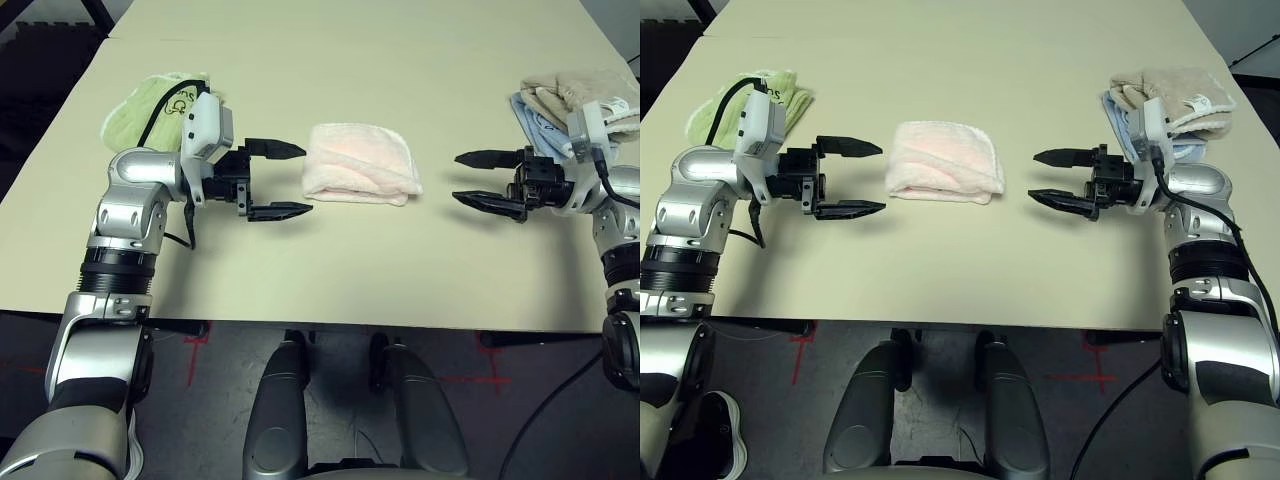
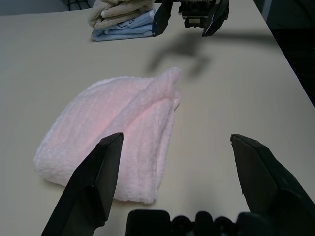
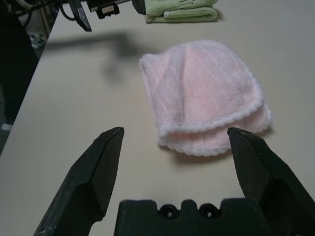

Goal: Fold the towel and set it aside.

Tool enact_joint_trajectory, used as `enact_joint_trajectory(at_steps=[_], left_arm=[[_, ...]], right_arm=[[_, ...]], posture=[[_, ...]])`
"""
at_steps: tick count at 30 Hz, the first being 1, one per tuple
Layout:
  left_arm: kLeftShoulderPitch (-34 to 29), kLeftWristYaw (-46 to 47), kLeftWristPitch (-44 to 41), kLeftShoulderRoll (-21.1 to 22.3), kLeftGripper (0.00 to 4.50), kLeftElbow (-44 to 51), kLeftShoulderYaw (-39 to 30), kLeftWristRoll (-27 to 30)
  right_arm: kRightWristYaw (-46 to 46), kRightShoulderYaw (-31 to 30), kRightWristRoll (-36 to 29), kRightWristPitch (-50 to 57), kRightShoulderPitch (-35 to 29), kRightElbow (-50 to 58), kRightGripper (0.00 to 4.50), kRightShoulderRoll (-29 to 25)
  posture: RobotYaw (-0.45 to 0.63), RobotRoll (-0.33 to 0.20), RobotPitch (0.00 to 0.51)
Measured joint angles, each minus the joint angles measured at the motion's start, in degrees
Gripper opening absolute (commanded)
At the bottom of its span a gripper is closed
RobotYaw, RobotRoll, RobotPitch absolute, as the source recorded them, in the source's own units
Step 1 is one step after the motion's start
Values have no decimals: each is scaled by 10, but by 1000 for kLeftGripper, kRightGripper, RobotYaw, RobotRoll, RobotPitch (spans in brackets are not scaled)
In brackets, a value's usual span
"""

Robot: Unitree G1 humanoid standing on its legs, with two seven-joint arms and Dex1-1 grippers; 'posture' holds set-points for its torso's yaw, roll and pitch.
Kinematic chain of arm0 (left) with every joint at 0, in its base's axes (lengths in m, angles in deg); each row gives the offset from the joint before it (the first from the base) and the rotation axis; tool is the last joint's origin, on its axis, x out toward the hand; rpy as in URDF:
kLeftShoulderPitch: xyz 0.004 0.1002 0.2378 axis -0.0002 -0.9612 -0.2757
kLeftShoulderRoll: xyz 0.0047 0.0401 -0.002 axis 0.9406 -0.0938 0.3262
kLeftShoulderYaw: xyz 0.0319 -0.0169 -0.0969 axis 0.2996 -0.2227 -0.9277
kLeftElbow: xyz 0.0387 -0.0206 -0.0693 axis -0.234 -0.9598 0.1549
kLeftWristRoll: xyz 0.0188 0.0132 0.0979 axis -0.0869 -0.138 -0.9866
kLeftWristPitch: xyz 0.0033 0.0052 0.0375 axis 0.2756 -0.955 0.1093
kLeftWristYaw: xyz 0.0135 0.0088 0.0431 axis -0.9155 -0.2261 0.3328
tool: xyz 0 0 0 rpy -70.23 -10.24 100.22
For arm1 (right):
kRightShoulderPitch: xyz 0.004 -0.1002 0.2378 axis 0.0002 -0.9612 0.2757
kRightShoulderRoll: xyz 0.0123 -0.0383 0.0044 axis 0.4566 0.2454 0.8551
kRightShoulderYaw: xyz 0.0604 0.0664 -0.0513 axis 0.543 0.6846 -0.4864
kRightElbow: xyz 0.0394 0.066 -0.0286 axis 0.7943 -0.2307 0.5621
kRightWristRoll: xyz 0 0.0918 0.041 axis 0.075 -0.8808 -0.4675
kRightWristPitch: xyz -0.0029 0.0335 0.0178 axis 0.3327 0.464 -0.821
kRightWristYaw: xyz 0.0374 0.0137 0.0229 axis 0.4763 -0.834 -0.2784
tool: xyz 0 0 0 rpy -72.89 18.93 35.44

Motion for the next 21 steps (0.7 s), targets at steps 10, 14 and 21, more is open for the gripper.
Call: enact_joint_trajectory(at_steps=[10,14,21], left_arm=[[18,96,-181,-24,4500,-53,-13,21],[71,116,-249,-49,4500,-113,-13,28],[147,115,-260,-63,4500,-255,-7,9]], right_arm=[[26,0,-25,111,-25,57,4469,-4],[25,-1,-28,110,-27,68,4469,-4],[10,-3,-27,80,-36,68,4469,-15]], posture=[[19,0,249],[16,0,250],[4,0,250]])
